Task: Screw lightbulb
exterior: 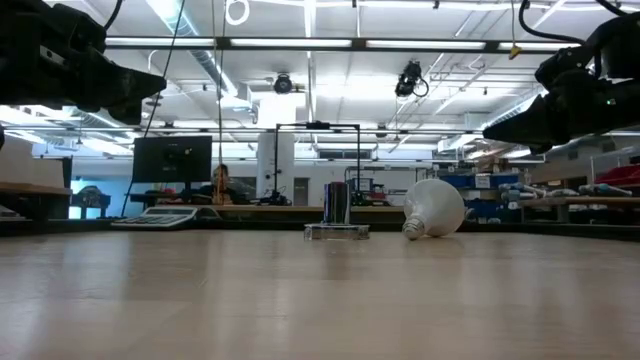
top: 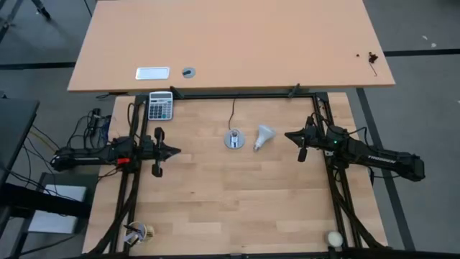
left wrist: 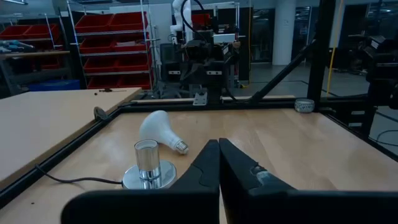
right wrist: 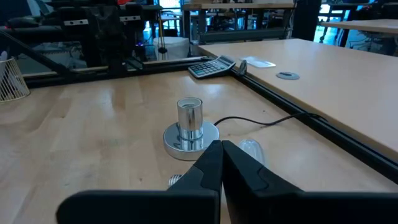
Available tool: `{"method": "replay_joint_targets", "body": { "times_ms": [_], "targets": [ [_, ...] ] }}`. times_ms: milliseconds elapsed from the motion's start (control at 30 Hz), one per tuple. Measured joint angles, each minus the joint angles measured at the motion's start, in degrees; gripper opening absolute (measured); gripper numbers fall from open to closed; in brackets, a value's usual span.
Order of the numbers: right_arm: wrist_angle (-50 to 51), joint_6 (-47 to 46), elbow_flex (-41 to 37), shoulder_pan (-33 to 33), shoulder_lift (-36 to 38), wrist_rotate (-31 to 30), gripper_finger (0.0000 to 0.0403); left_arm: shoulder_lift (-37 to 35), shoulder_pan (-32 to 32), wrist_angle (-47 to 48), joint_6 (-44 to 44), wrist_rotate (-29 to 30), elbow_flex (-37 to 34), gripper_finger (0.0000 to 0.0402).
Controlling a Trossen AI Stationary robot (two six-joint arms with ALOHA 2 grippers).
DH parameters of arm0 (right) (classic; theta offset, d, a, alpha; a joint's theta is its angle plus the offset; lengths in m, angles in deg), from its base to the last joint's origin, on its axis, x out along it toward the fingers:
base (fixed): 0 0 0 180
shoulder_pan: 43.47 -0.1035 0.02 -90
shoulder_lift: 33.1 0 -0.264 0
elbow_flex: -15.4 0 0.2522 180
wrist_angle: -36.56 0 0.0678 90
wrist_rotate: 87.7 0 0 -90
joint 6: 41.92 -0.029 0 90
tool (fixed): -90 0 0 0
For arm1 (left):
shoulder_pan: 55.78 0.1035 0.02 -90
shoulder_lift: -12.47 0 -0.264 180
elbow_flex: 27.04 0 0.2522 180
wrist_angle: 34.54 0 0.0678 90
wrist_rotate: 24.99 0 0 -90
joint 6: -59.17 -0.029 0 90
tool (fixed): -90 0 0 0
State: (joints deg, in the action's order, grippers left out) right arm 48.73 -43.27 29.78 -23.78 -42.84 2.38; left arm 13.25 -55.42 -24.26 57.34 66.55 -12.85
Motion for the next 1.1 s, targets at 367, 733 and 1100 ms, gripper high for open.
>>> {"method": "replay_joint_targets", "body": {
  "times_ms": [367, 733, 1100],
  "targets": [
    [0.0, 0.0, 0.0, 0.0, 0.0, 0.0, 0.0018, 0.0, 0.0, 0.0, 0.0, 0.0, 0.0, 0.0001],
    [0.0, 0.0, 0.0, 0.0, 0.0, 0.0, 0.0018, 0.0, 0.0, -1.2, 0.8, 0.0, 0.0, 0.0001],
    [0.0, 0.0, 0.0, 0.0, 0.0, 0.0, 0.0018, 0.1, 0.0, -8.0, 9.2, -0.9, 0.0, 0.0001]
  ]
}}
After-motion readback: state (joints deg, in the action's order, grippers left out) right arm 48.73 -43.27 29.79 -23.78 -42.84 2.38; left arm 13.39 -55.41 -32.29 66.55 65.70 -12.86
